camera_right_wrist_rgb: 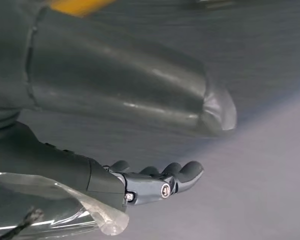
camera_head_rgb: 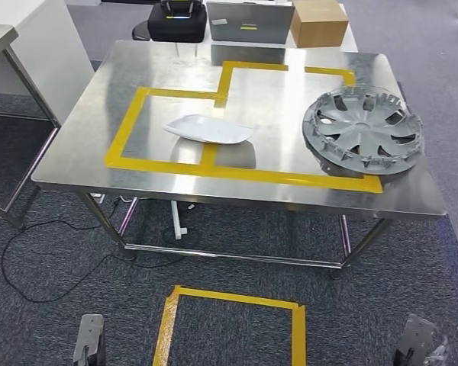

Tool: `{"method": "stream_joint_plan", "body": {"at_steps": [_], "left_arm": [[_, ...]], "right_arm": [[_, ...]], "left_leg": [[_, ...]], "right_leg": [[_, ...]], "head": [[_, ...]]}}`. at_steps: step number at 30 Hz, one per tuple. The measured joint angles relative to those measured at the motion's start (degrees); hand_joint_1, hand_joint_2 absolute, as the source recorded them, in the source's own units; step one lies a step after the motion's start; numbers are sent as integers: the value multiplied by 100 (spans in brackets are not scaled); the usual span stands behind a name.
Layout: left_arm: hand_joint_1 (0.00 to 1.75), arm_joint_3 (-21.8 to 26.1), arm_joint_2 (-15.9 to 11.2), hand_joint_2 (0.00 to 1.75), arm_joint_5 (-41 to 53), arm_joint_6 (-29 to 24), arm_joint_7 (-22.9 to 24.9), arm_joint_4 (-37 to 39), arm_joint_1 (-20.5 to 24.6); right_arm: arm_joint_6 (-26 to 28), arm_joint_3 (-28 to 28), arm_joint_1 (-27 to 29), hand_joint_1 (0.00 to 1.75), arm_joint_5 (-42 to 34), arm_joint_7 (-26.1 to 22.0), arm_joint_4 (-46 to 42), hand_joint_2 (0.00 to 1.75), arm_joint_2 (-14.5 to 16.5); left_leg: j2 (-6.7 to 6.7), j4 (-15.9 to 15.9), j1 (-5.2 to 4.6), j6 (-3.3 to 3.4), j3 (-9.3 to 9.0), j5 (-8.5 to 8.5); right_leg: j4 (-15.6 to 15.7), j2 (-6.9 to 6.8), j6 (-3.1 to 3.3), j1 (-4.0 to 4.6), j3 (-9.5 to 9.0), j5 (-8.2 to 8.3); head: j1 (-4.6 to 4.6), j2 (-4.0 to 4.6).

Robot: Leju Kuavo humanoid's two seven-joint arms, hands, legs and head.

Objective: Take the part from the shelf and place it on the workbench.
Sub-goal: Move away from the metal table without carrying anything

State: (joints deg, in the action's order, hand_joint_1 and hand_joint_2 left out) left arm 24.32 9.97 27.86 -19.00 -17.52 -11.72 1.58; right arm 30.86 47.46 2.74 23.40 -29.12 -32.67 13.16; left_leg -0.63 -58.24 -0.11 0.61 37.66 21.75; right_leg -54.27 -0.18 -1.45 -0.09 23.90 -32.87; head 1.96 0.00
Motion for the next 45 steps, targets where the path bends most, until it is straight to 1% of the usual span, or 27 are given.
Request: {"method": "stream_joint_plan", "body": {"at_steps": [1, 3, 5, 6, 8, 10, 12, 13, 16, 18, 20, 21, 22, 24, 26, 28, 30, 31, 32, 35, 36, 37, 38, 40, 42, 43, 45], "left_arm": [[0, 13, 1, 0, 12, -1, 11, 3, -14], [0, 40, -1, 0, 37, -2, 28, 10, -43], [0, 63, -4, 0, 83, 2, 63, 11, -52], [0, 71, -5, 0, 121, 9, 97, 11, -50], [0, 75, -7, 0, 214, 27, 177, 11, -46], [0, 75, -10, 0, 297, 54, 230, 11, -35], [0, 71, -19, 0, 382, 94, 301, 12, -13], [0, 67, -23, 0, 428, 115, 353, 13, -4], [0, 40, -20, 0, 569, 175, 568, 20, 12], [0, 2, -20, 0, 650, 205, 683, 25, 37], [0, -38, -24, 0, 695, 220, 763, 25, 60], [0, -55, -24, 0, 709, 226, 797, 25, 66], [0, -67, -25, 0, 719, 228, 822, 25, 70], [0, -80, -27, 0, 741, 239, 858, 25, 76], [0, -84, -28, 0, 753, 262, 866, 25, 76], [0, -85, -32, 0, 753, 291, 854, 26, 77], [0, -85, -36, 0, 752, 311, 843, 28, 70], [0, -85, -39, 0, 752, 315, 841, 30, 61], [0, -85, -42, 0, 751, 318, 841, 33, 48], [0, -85, -50, 0, 718, 286, 849, 38, 33], [0, -85, -52, 0, 704, 260, 861, 38, 34], [0, -85, -53, 0, 693, 230, 877, 39, 34], [0, -85, -53, 0, 692, 204, 892, 40, 33], [0, -84, -54, 0, 693, 173, 904, 42, 36], [0, -82, -60, 0, 696, 151, 904, 42, 57], [0, -82, -63, 0, 697, 144, 904, 42, 70], [0, -82, -64, 0, 698, 136, 906, 44, 73]], "right_arm": [[-45, 99, -30, 0, 57, 243, 274, 0, 18], [-151, 245, -75, 0, 147, 627, 694, 0, 39], [-303, 331, -125, 0, 284, 1029, 1007, 0, 47], [-430, 355, -153, 0, 387, 1346, 1142, 0, 49], [-707, 375, -196, 0, 631, 2056, 1381, 0, 49], [-940, 369, -224, 0, 825, 2560, 1572, 0, 51], [-1139, 342, -258, 0, 976, 2857, 1721, 0, 63], [-1225, 320, -276, 0, 1044, 2973, 1771, 0, 68], [-1449, 232, -309, 0, 1230, 3245, 1878, 0, 57], [-1560, 162, -321, 0, 1332, 3323, 1916, 0, 33], [-1623, 92, -350, 0, 1399, 3317, 1932, 0, 12], [-1642, 62, -368, 0, 1420, 3301, 1937, 0, -3], [-1649, 38, -381, 0, 1430, 3281, 1940, 0, -19], [-1664, -1, -394, 0, 1458, 3240, 1945, 0, -54], [-1695, -36, -416, 0, 1509, 3188, 1948, 0, -75], [-1719, -75, -445, 0, 1556, 3141, 1957, 0, -84], [-1700, -108, -447, 0, 1601, 3107, 1970, 0, -87], [-1683, -122, -443, 0, 1618, 3094, 1980, 0, -88], [-1667, -135, -439, 0, 1627, 3085, 1987, 0, -88], [-1637, -166, -437, 0, 1648, 3004, 1999, 0, -88], [-1621, -173, -438, 0, 1674, 2968, 2001, 0, -88], [-1597, -183, -437, 0, 1711, 2937, 2003, 0, -88], [-1570, -198, -434, 0, 1760, 2915, 2005, 0, -88], [-1533, -241, -424, 0, 1847, 2883, 2011, 0, -89], [-1530, -289, -414, 0, 1901, 2865, 2023, 0, -88], [-1530, -305, -411, 0, 1915, 2862, 2028, 0, -88], [-1530, -330, -411, 0, 1926, 2860, 2036, 0, -90]], "left_leg": [[4, -41, 5, -37, 30, 81], [20, -403, 20, -103, 119, 572], [24, -1125, 30, -143, 213, 1145], [24, -1435, 33, -152, 219, 1259], [27, -1563, 30, -136, 25, 1105], [35, -912, 9, -60, -497, 864], [43, -128, -23, 19, -986, 880], [45, 81, -40, 45, -1087, 924], [29, 230, -37, 119, -1013, 802], [10, 281, -9, 189, -879, 644], [-1, 276, -13, 220, -700, 502], [-8, 271, -13, 217, -605, 431], [-16, 263, -10, 206, -509, 361], [-22, 226, 11, 165, -311, 228], [-18, 148, 27, 98, -140, 118], [-19, 83, 23, 27, -39, 8], [-18, 83, 29, -42, 6, -118], [-10, 76, 40, -75, 31, -107], [-1, -9, 50, -108, 72, 27], [17, -905, 66, -176, 256, 913], [18, -1278, 66, -185, 296, 1089], [18, -1548, 66, -186, 293, 1119], [17, -1628, 65, -176, 216, 1025], [-41, -1127, 47, -109, -233, 725], [-205, -248, -6, -11, -812, 669], [-268, 45, -35, 27, -979, 704], [-241, 259, -58, 65, -1026, 741]], "right_leg": [[-10, -11, 42, -9, 61, 49], [-18, -40, 126, -25, 195, 170], [-41, -50, 166, -11, 340, 296], [-65, -53, 171, -1, 420, 359], [-142, -57, 170, 18, 599, 464], [-238, -57, 159, 30, 784, 533], [-313, -56, 122, 38, 912, 600], [-329, -58, 95, 32, 956, 645], [-349, -45, -8, 14, 1054, 692], [-638, -15, -70, 1, 1190, 310], [-1303, -1, -118, -25, 1369, -236], [-1630, -1, -141, -39, 1415, -374], [-1834, -2, -163, -53, 1398, -367], [-1666, -2, -204, -89, 1081, -41], [-859, 3, -235, -123, 438, 149], [-167, 18, -191, -124, -8, 24], [-12, 21, -91, -99, -18, -16], [-31, 9, -44, -97, 44, 32], [-41, -4, 16, -97, 109, 90], [-56, -34, 135, -79, 318, 281], [-66, -51, 151, -64, 386, 336], [-79, -74, 160, -50, 455, 387], [-97, -104, 165, -36, 527, 431], [-132, -177, 161, -6, 648, 503], [-160, -277, 133, 27, 704, 548], [-168, -333, 109, 35, 720, 568], [-175, -456, 52, 40, 752, 610]], "head": [[-3, 0], [-24, 0], [-43, 0], [-44, 0], [-44, 0], [-44, 0], [-40, 0], [-39, 0], [-46, 0], [-33, 0], [-10, 0], [-6, 0], [-5, 0], [-4, 0], [4, 0], [10, 0], [9, 0], [9, 0], [-3, 0], [-39, 0], [-42, 0], [-43, 0], [-44, 0], [-46, 0], [-45, 0], [-44, 0], [-43, 0]]}}
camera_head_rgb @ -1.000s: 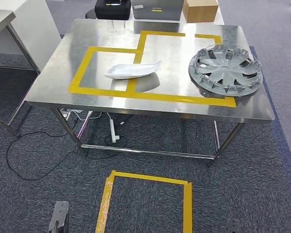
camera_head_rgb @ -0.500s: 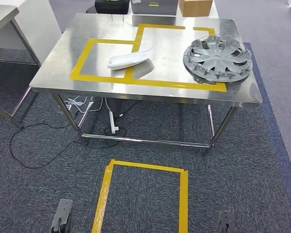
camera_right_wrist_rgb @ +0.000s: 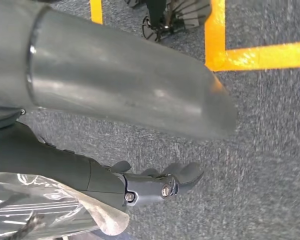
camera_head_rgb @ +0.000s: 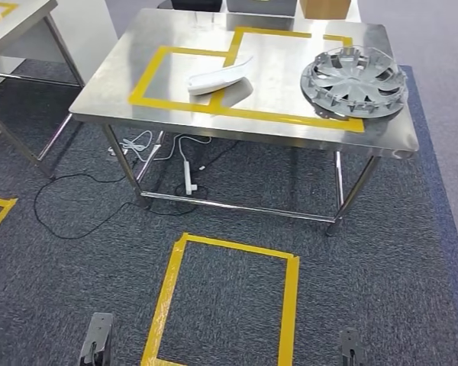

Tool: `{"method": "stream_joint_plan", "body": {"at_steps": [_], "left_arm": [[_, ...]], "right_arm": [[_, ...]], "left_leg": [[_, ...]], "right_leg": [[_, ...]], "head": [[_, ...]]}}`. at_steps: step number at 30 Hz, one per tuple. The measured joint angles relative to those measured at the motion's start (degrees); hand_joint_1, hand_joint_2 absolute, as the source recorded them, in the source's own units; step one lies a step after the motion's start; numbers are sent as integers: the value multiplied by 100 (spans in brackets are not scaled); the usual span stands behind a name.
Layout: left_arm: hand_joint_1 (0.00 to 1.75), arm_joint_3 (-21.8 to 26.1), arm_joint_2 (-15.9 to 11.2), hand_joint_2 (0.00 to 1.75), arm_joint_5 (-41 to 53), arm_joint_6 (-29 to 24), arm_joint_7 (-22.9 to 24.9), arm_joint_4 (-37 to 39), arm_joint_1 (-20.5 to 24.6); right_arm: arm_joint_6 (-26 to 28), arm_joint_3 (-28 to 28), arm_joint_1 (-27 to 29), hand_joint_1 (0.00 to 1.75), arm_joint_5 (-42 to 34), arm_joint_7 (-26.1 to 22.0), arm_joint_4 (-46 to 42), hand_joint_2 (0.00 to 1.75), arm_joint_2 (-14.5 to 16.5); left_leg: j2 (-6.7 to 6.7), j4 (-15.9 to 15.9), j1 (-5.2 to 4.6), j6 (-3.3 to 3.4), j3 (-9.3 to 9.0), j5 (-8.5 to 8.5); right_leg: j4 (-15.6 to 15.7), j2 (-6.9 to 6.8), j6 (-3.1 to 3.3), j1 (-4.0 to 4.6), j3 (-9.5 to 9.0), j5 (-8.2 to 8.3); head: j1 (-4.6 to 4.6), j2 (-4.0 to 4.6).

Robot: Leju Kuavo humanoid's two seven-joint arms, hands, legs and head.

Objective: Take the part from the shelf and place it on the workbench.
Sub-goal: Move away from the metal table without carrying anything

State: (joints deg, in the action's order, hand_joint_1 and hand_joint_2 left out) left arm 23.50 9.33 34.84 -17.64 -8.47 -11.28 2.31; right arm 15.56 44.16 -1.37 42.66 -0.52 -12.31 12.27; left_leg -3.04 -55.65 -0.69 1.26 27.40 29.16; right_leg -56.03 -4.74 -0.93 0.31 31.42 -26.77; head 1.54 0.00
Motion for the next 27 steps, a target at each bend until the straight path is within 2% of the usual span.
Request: {"method": "stream_joint_plan", "body": {"at_steps": [1, 2, 3, 5, 7, 11, 12, 15, 16, 17, 18, 20, 21, 22, 23, 24, 25, 27], "left_arm": [[0, 1, 3, 0, 0, -2, 1, 2, -13], [0, 4, 4, 0, 0, -5, 3, 3, -25], [0, 8, 5, 0, 2, -5, 4, 4, -29], [0, 13, 13, 0, 10, 1, 5, 6, -17], [0, 11, 22, 0, 17, 7, 5, 7, -10], [0, 11, 25, 0, 21, 8, 13, 7, -13], [0, 11, 27, 0, 31, 8, 28, 8, -13], [0, 11, 30, 0, 62, -8, 110, 10, -6], [0, 11, 24, 0, 63, -14, 127, 11, -16], [0, 11, 20, 0, 63, -15, 132, 13, -32], [0, 11, 16, 0, 63, -16, 133, 13, -34], [0, 11, 14, 0, 63, -17, 133, 14, -12], [0, 10, 15, 0, 64, -17, 133, 14, -4], [0, 10, 17, 0, 64, -20, 134, 14, -6], [0, 10, 19, 0, 64, -24, 134, 14, -14], [0, 10, 20, 0, 63, -30, 133, 14, -22], [0, 11, 19, 0, 56, -38, 130, 14, -25], [0, 14, 13, 0, 16, -65, 117, 14, -18]], "right_arm": [[-1, -11, -5, 0, 6, 0, 2, 0, -4], [-1, -23, -8, 0, 21, -1, 4, 0, -10], [-5, -40, -7, 0, 52, -1, 5, 0, -19], [-19, -86, 3, 0, 119, -1, 10, 0, -45], [-28, -119, 11, 0, 152, 0, 15, 0, -60], [-34, -133, 14, 0, 173, 0, 19, 0, -65], [-46, -157, 17, 0, 199, 0, 22, 0, -80], [-81, -263, 31, 0, 303, -2, 48, 0, -116], [-83, -280, 33, 0, 317, -4, 55, 0, -116], [-83, -286, 35, 0, 317, -6, 56, 0, -115], [-83, -292, 39, 0, 319, -10, 57, 0, -115], [-83, -304, 46, 0, 320, -15, 60, 0, -115], [-83, -307, 49, 0, 325, -16, 61, 0, -115], [-83, -309, 48, 0, 336, -17, 62, 0, -116], [-81, -314, 45, 0, 357, -19, 62, 0, -116], [-80, -324, 41, 0, 382, -22, 63, 0, -116], [-78, -337, 35, 0, 403, -27, 63, 0, -116], [-76, -361, 26, 0, 423, -35, 66, 0, -116]], "left_leg": [[41, 31, 10, 22, 23, -26], [86, 61, 25, 53, 47, -59], [128, 81, 43, 89, 74, -99], [217, 77, 50, 133, 146, -157], [270, 63, 44, 142, 193, -181], [308, 50, 43, 139, 214, -191], [397, 14, 47, 126, 237, -192], [796, -184, 53, -10, 452, -227], [838, -228, 50, -57, 518, -227], [783, -281, 46, -90, 553, -187], [681, -443, 45, -124, 630, -78], [444, -1095, 53, -187, 916, 277], [394, -1502, 65, -207, 1090, 450], [377, -1792, 74, -216, 1209, 537], [368, -1905, 80, -215, 1246, 524], [356, -1780, 82, -201, 1170, 400], [316, -1440, 76, -172, 994, 195], [86, -658, 19, -90, 609, -121]], "right_leg": [[-18, -1, -29, -3, 33, -13], [-94, 67, -58, -8, 84, -85], [-275, 174, -83, -16, 172, -227], [-933, 392, -125, -38, 449, -633], [-1425, 442, -142, -45, 647, -867], [-1618, 450, -149, -46, 720, -916], [-1319, 519, -156, -63, 541, -725], [-199, 815, -117, -129, -96, -239], [-157, 810, -82, -144, -115, -266], [-149, 748, -55, -152, -113, -255], [-139, 672, -25, -158, -114, -248], [-135, 506, 15, -152, -115, -249], [-136, 415, 26, -144, -114, -254], [-138, 334, 31, -137, -115, -258], [-139, 258, 35, -131, -117, -261], [-140, 189, 37, -124, -122, -265], [-140, 122, 37, -117, -131, -269], [-142, 4, 26, -95, -141, -281]], "head": [[-2, 0], [1, 0], [5, 0], [9, 0], [6, 0], [7, 0], [8, 0], [1, 0], [-2, 0], [-11, 0], [-29, 0], [-61, 0], [-67, 0], [-66, 0], [-67, 0], [-67, 0], [-67, 0], [-68, 0]]}}
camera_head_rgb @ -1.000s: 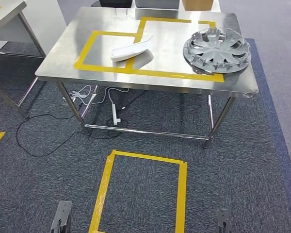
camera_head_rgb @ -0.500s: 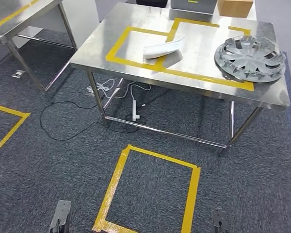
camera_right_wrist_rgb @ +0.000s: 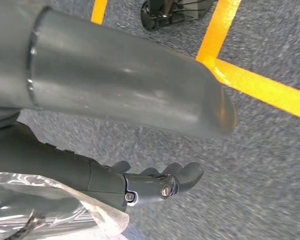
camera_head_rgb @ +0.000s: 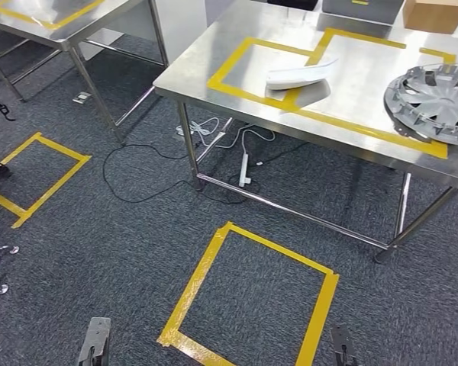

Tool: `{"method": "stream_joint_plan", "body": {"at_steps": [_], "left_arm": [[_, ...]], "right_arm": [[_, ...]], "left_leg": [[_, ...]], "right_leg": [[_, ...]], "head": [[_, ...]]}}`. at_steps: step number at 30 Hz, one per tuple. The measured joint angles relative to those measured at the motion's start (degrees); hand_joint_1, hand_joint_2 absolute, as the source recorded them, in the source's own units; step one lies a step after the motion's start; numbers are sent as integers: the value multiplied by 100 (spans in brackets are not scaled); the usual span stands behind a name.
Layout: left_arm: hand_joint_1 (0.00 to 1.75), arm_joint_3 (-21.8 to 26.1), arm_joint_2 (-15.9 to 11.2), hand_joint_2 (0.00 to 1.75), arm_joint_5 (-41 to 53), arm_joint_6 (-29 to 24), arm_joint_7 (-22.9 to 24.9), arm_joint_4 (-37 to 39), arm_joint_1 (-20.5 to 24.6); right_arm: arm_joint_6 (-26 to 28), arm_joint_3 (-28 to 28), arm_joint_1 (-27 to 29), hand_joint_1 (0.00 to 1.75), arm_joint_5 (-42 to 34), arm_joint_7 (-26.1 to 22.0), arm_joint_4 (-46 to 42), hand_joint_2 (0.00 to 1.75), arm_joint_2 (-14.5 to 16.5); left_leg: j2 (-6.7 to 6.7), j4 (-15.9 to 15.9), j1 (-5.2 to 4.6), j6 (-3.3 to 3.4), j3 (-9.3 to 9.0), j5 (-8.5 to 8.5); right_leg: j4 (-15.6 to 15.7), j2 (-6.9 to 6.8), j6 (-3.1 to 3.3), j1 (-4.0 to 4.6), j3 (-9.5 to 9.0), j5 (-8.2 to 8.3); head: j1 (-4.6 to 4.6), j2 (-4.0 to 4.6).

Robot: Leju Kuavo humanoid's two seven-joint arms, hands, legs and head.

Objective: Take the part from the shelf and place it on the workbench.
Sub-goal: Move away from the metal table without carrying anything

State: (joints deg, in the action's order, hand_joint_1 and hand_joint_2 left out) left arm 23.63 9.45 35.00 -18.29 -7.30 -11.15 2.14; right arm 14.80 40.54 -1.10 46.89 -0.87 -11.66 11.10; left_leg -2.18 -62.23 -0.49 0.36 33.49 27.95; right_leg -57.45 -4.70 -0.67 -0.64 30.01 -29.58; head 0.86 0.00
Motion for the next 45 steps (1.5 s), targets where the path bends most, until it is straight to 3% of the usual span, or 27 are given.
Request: {"method": "stream_joint_plan", "body": {"at_steps": [2, 4, 6, 8, 10, 11, 12, 13, 15, 17, 18, 20, 22, 24, 26, 27, 29, 31, 33, 35, 37, 39, 41, 42, 43, 44, 45], "left_arm": [[0, 7, -3, 0, -60, -47, -25, 0, 10], [0, 27, -2, 0, -111, -89, -80, 0, -15], [0, 59, -1, 0, -140, -133, -145, 0, -41], [0, 88, 10, 0, -157, -217, -184, 0, -28], [0, 126, 29, 0, -189, -352, -222, 0, -26], [0, 150, 38, 0, -209, -426, -246, 0, -38], [0, 176, 46, 0, -230, -487, -268, 1, -51], [0, 201, 59, 0, -245, -531, -283, 1, -62], [0, 232, 91, 0, -262, -568, -301, 2, -67], [0, 245, 117, 0, -261, -576, -310, 2, -66], [0, 248, 125, 0, -256, -571, -306, 3, -76], [0, 258, 132, 0, -232, -555, -278, 7, -118], [0, 268, 142, 0, -192, -548, -249, 12, -145], [0, 270, 158, 0, -153, -554, -243, 14, -143], [0, 270, 172, 0, -117, -560, -249, 15, -158], [0, 270, 178, 0, -77, -564, -273, 17, -174], [0, 244, 185, 0, 65, -570, -380, 20, -196], [0, 195, 188, 0, 179, -567, -470, 22, -191], [0, 165, 190, 0, 202, -562, -431, 29, -199], [0, 157, 188, 0, 201, -564, -309, 46, -248], [0, 158, 185, 0, 192, -572, -217, 58, -274], [0, 161, 184, 0, 172, -579, -222, 59, -241], [0, 162, 180, 0, 150, -580, -274, 59, -212], [0, 163, 175, 0, 140, -579, -294, 59, -208], [0, 164, 170, 0, 129, -579, -305, 59, -207], [0, 165, 166, 0, 118, -578, -313, 59, -205], [0, 166, 165, 0, 109, -578, -316, 59, -202]], "right_arm": [[3, -20, 0, 0, 9, 0, 5, 0, -1], [10, -39, -3, 0, 37, -1, 10, 0, -1], [21, -53, -7, 0, 78, -21, 13, 0, -4], [33, -67, 15, 0, 111, -60, 15, 0, -12], [47, -80, 56, 0, 157, -123, 17, 0, -19], [56, -87, 75, 0, 184, -159, 18, 0, -22], [67, -94, 92, 0, 205, -193, 19, 0, -23], [78, -104, 104, 0, 219, -220, 20, 0, -26], [91, -122, 119, 0, 226, -250, 23, 0, -36], [102, -135, 127, 0, 238, -264, 28, 0, -43], [105, -141, 132, 0, 256, -263, 32, 0, -44], [110, -158, 135, 0, 308, -236, 35, 0, -53], [107, -181, 149, 0, 364, -173, 39, 0, -69], [98, -197, 189, 0, 400, -122, 45, 0, -82], [87, -208, 227, 0, 406, -104, 52, 0, -97], [80, -213, 233, 0, 406, -102, 54, 0, -104], [72, -221, 235, 0, 407, -106, 55, 0, -111], [77, -223, 245, 0, 407, -111, 56, 0, -119], [91, -222, 257, 0, 407, -116, 57, 0, -136], [121, -221, 252, 0, 403, -125, 57, 0, -161], [158, -219, 240, 0, 382, -152, 56, 0, -208], [186, -188, 237, 0, 272, -226, 55, 0, -254], [205, -103, 228, 0, 121, -316, 55, 0, -272], [216, -55, 222, 0, 73, -344, 55, 0, -278], [226, -14, 214, 0, 43, -362, 55, 0, -285], [235, 19, 206, 0, 26, -374, 55, 0, -293], [241, 47, 198, 0, 12, -386, 55, 0, -300]], "left_leg": [[-157, 371, -60, 73, -148, -52], [-77, 434, -63, 125, -133, -54], [30, 479, -37, 189, -120, -101], [152, 503, -20, 246, -98, -142], [297, 497, -24, 269, -70, -162], [372, 492, -25, 270, -64, -169], [454, 482, -25, 267, -61, -174], [539, 466, -24, 262, -60, -177], [698, 412, -24, 239, -37, -175], [837, 363, -14, 181, 30, -190], [905, 353, -5, 138, 67, -212], [975, 333, 4, 65, 124, -227], [738, 43, -5, 1, 264, -35], [403, -663, 21, -63, 578, 343], [293, -1233, 64, -108, 816, 537], [272, -1244, 83, -119, 802, 485], [158, -621, 98, -107, 450, 134], [-96, 108, 41, -54, 61, -81], [-202, 350, -25, 7, -37, -70], [-90, 391, -28, 78, -18, -89], [35, 447, -7, 159, -29, -130], [176, 468, -4, 220, -29, -155], [344, 464, -18, 246, -26, -159], [433, 458, -22, 249, -30, -159], [525, 449, -22, 248, -35, -158], [617, 434, -19, 242, -39, -154], [702, 413, -16, 228, -34, -146]], "right_leg": [[-6, -114, -31, 31, 14, -5], [-8, -205, -77, 44, 25, -10], [-147, -11, -124, 27, 98, -142], [-731, 324, -149, 11, 364, -488], [-1463, 451, -156, 11, 693, -781], [-1617, 463, -158, 11, 765, -785], [-1544, 472, -158, 9, 729, -672], [-1248, 504, -154, 2, 584, -469], [-470, 748, -139, -28, 205, -135], [-90, 952, -127, -44, 7, -75], [-65, 948, -117, -40, -10, -86], [-37, 811, -57, -47, -23, -51], [7, 647, 10, -66, -35, -15], [16, 460, 36, -55, -40, -14], [13, 267, 38, -44, -38, -25], [12, 182, 33, -44, -40, -32], [12, 37, 8, -44, -63, -50], [8, -88, -48, -25, -89, -81], [11, -204, -115, -7, -101, -104], [24, -277, -180, -20, -110, -128], [-165, -36, -222, -40, -27, -293], [-831, 326, -222, -45, 284, -643], [-1526, 450, -214, -41, 651, -860], [-1613, 465, -210, -41, 725, -804], [-1485, 481, -205, -42, 698, -644], [-1155, 533, -197, -48, 573, -405], [-781, 668, -187, -60, 417, -207]], "head": [[1, 0], [-2, 0], [0, 0], [13, 0], [21, 0], [21, 0], [20, 0], [20, 0], [19, 0], [18, 0], [16, 0], [15, 0], [-26, 0], [-64, 0], [-66, 0], [-66, 0], [-67, 0], [-67, 0], [-58, 0], [-52, 0], [-34, 0], [-2, 0], [7, 0], [7, 0], [6, 0], [7, 0], [8, 0]]}}
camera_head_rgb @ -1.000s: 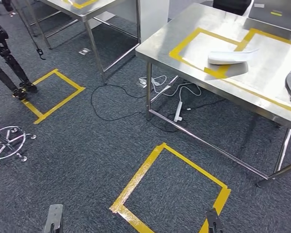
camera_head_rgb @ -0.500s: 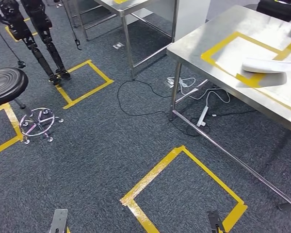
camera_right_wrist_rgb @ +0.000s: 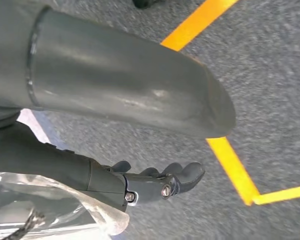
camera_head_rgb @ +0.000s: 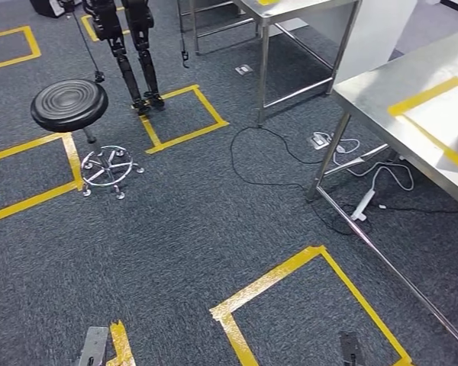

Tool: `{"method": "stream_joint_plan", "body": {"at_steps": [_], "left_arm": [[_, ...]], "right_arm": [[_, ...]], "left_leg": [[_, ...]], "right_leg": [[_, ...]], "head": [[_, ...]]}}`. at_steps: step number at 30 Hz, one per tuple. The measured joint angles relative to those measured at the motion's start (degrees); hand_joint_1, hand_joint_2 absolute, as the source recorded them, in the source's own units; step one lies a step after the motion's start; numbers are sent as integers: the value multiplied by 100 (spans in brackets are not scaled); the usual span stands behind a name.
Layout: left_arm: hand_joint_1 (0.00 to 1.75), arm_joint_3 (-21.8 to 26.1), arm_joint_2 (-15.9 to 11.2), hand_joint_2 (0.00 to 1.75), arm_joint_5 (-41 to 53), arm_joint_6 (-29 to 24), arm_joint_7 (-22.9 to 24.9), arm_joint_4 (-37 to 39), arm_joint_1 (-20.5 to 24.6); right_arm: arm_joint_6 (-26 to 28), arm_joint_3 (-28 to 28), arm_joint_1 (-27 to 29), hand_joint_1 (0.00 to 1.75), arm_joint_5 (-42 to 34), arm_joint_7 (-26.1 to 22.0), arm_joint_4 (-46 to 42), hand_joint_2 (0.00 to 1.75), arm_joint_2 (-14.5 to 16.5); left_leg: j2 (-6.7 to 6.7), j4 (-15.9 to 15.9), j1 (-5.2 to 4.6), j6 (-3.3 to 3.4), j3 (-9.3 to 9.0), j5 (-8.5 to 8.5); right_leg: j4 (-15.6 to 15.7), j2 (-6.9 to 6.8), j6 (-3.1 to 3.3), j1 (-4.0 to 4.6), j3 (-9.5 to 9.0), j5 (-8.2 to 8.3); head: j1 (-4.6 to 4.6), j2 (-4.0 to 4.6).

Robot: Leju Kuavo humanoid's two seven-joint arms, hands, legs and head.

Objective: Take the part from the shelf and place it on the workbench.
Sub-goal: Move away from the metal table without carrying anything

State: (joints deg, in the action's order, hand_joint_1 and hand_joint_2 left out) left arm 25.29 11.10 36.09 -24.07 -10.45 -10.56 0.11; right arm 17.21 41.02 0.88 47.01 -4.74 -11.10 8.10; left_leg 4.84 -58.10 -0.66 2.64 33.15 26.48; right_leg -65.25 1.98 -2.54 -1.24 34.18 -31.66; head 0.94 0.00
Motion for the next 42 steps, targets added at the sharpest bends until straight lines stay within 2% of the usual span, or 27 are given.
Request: {"method": "stream_joint_plan", "body": {"at_steps": [2, 3, 5, 7, 9, 11, 12, 13, 14, 16, 18, 20, 21, 23, 24, 25, 26, 27, 28, 29, 31, 33, 35, 36, 38, 40, 42], "left_arm": [[0, 1, -4, 0, -8, -4, -15, 0, 20], [0, 1, -9, 0, -10, -7, -37, 0, 27], [0, 2, -19, 0, -12, -4, -125, 0, 30], [0, 9, -29, 0, -53, 7, -252, 0, 43], [0, 34, -34, 0, -127, -15, -401, 0, 101], [0, 67, -34, 0, -173, -46, -514, 0, 150], [0, 81, -34, 0, -183, -50, -537, 0, 158], [0, 94, -34, 0, -181, -49, -529, 0, 159], [0, 106, -37, 0, -175, -46, -502, 0, 158], [0, 124, -41, 0, -154, -42, -431, 0, 164], [0, 129, -45, 0, -133, -34, -385, 0, 177], [0, 133, -59, 0, -108, -2, -315, 0, 164], [0, 136, -66, 0, -88, 23, -267, 0, 146], [0, 141, -73, 0, -38, 75, -178, 0, 139], [0, 142, -71, 0, -22, 93, -151, 0, 146], [0, 143, -69, 0, -14, 108, -128, 0, 155], [0, 143, -67, 0, -21, 123, -113, 0, 155], [0, 146, -66, 0, -36, 141, -105, 0, 149], [0, 150, -67, 0, -53, 162, -104, 0, 142], [0, 154, -65, 0, -73, 185, -115, 0, 136], [0, 158, -57, 0, -98, 219, -148, 0, 136], [0, 160, -53, 0, -108, 222, -183, 0, 142], [0, 160, -51, 0, -103, 207, -242, 0, 125], [0, 160, -50, 0, -97, 199, -279, 0, 109], [0, 160, -45, 0, -85, 191, -340, 0, 103], [0, 160, -40, 0, -72, 189, -371, 0, 125], [0, 160, -36, 0, -45, 188, -380, 0, 124]], "right_arm": [[10, 45, -17, 0, -24, -58, 0, 0, -10], [14, 62, -30, 0, -41, -106, 0, 0, -11], [11, 106, -72, 0, -86, -219, 1, 0, 2], [-8, 157, -130, 0, -122, -318, 1, 0, 22], [-51, 195, -170, 0, -112, -378, 1, 0, 30], [-91, 208, -193, 0, -20, -389, 2, 0, 39], [-99, 206, -206, 0, 33, -386, 2, 0, 48], [-99, 201, -223, 0, 75, -385, 2, 0, 60], [-100, 198, -242, 0, 95, -385, 2, 0, 70], [-105, 197, -266, 0, 104, -385, 3, 0, 84], [-114, 197, -274, 0, 115, -378, 4, 0, 90], [-125, 197, -287, 0, 140, -361, 7, 0, 102], [-132, 196, -297, 0, 160, -350, 8, 0, 109], [-146, 188, -307, 0, 192, -329, 8, 0, 117], [-158, 180, -301, 0, 200, -310, 10, 0, 117], [-168, 169, -290, 0, 208, -288, 12, 0, 117], [-178, 159, -279, 0, 223, -262, 15, 0, 117], [-184, 151, -271, 0, 245, -240, 17, 0, 116], [-186, 147, -268, 0, 267, -225, 19, 0, 116], [-188, 144, -270, 0, 285, -216, 19, 0, 115], [-205, 132, -277, 0, 316, -212, 18, 0, 112], [-228, 92, -280, 0, 392, -214, 20, 0, 110], [-242, 34, -280, 0, 501, -226, 22, 0, 111], [-246, 0, -282, 0, 554, -237, 22, 0, 113], [-247, -60, -280, 0, 627, -262, 22, 0, 115], [-246, -105, -267, 0, 673, -274, 22, 0, 115], [-245, -138, -258, 0, 701, -286, 22, 0, 115]], "left_leg": [[154, -65, 6, -49, 53, 12], [222, -82, 17, -83, 91, 4], [331, -92, 43, -155, 151, -25], [114, -267, 33, -222, 241, 80], [-259, -858, 43, -290, 513, 388], [-389, -1535, 89, -343, 834, 644], [-409, -1662, 107, -359, 891, 639], [-430, -1561, 118, -364, 835, 525], [-477, -1263, 122, -358, 679, 337], [-762, -507, 69, -305, 290, 46], [-979, -137, -8, -227, 122, 8], [-892, -96, -37, -154, 130, 25], [-820, -69, -32, -119, 120, 15], [-675, -14, -3, -36, 87, -13], [-600, -5, 4, -7, 81, -16], [-517, -5, 5, 15, 79, -15], [-427, -7, 2, 24, 77, -13], [-338, -9, -2, 27, 71, -10], [-246, -13, -3, 27, 61, -8], [-154, -21, 0, 20, 49, -3], [14, -51, 5, -16, 39, 20], [149, -86, 15, -74, 78, 28], [266, -88, 36, -139, 125, 1], [249, -101, 42, -170, 139, 10], [-21, -372, 35, -230, 259, 184], [-336, -1075, 48, -287, 578, 538], [-405, -1686, 81, -324, 869, 740]], "right_leg": [[572, 260, 12, -29, -254, 180], [658, 324, 19, -30, -299, 166], [691, 220, 57, -23, -326, 180], [737, 65, 126, -31, -355, 209], [763, -124, 177, -18, -387, 206], [762, -321, 196, 2, -403, 184], [762, -410, 196, 6, -412, 173], [761, -487, 188, 7, -426, 161], [761, -558, 176, 7, -447, 146], [759, -683, 126, 19, -494, 103], [761, -812, 62, 46, -520, 63], [777, -944, 1, 53, -550, 36], [759, -905, -27, 42, -552, -1], [426, -594, -57, 21, -414, -217], [82, -394, -57, 13, -241, -384], [-333, -273, -54, 13, -25, -553], [-688, -224, -54, 15, 184, -656], [-882, -208, -52, 15, 328, -655], [-857, -199, -50, 14, 375, -534], [-602, -177, -45, 11, 309, -308], [167, 28, -31, -10, 21, 126], [608, 229, -2, -25, -190, 244], [664, 202, 49, -15, -244, 222], [679, 140, 81, -14, -251, 234], [712, -5, 156, -18, -286, 243], [723, -181, 207, -1, -317, 221], [722, -355, 218, 10, -337, 194]], "head": [[-4, 0], [-6, 0], [-5, 0], [-32, 0], [-65, 0], [-75, 0], [-77, 0], [-78, 0], [-79, 0], [-81, 0], [-77, 0], [-71, 0], [-60, 0], [-34, 0], [-14, 0], [-7, 0], [-1, 0], [-3, 0], [-3, 0], [-3, 0], [-1, 0], [-7, 0], [-12, 0], [-11, 0], [-37, 0], [-61, 0], [-60, 0]]}}
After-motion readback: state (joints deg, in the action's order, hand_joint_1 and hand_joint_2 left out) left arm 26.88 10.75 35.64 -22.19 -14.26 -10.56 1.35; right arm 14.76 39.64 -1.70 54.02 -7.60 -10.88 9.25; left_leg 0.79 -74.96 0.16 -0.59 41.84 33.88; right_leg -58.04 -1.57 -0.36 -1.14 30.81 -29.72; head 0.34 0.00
